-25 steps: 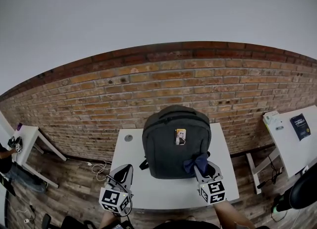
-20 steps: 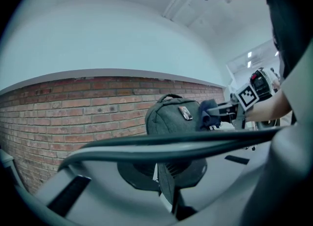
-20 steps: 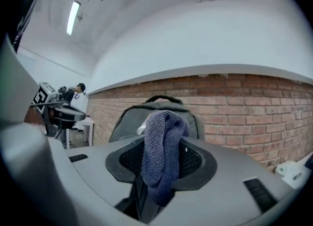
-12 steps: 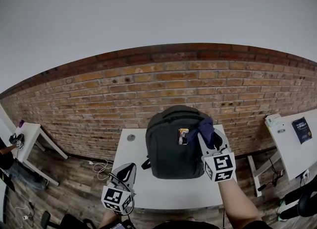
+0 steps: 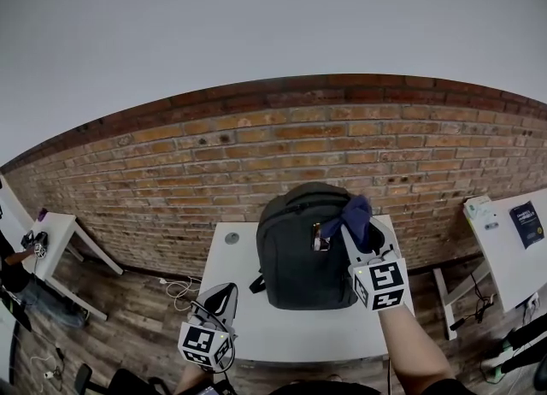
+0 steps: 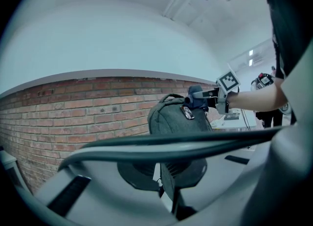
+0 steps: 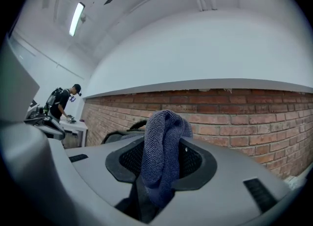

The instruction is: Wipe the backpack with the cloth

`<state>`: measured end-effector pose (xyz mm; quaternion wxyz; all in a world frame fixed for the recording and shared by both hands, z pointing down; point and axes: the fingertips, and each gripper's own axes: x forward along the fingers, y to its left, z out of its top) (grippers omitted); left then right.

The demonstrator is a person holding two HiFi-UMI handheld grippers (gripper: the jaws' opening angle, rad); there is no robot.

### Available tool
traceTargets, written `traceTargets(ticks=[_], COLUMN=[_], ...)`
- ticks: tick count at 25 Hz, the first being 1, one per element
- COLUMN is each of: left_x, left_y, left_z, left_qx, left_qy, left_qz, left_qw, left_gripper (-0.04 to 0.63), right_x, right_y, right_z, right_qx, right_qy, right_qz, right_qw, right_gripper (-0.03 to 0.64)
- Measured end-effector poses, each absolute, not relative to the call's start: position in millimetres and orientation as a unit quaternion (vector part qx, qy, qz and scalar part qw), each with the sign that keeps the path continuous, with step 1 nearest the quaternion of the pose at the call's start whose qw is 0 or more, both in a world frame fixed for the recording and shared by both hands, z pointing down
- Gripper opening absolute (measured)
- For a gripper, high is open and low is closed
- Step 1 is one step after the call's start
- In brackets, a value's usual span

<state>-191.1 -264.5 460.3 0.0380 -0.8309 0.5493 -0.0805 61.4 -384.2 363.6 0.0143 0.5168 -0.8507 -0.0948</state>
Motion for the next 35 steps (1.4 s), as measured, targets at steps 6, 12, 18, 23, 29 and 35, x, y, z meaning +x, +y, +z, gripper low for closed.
traceTargets(ticks=[6,12,18,23,29,35], left_x=[-190,-181,-176,-178,-180,-183], left_y=[-266,-268,-271,-273,-272,-273], left_z=[455,452,456,457,462,462], left_qx=[-0.832,-0.837,-0.839,-0.840,-0.839,-0.837], left_qy=[0.549,0.541,0.536,0.536,0.538,0.540], left_qz=[-0.066,-0.071,-0.076,-0.075,-0.079,-0.081], left_qw=[0.038,0.046,0.046,0.044,0.038,0.036], left_gripper=[-0.003,-0.003,-0.003,-0.003,-0.003,-0.003], right_x=[53,47,39,31,25,28], right_y=[-377,-367,-355,-343,-323,-310], right_z=[380,402,430,459,502,550], right_qx=[0.508,0.497,0.488,0.479,0.462,0.465], right_qy=[-0.856,-0.863,-0.867,-0.872,-0.880,-0.872], right_qz=[-0.089,-0.078,-0.072,-0.056,-0.025,-0.004], right_qw=[0.025,0.043,0.062,0.080,0.111,0.155], right_gripper=[0.132,0.132,0.132,0.132,0.132,0.132])
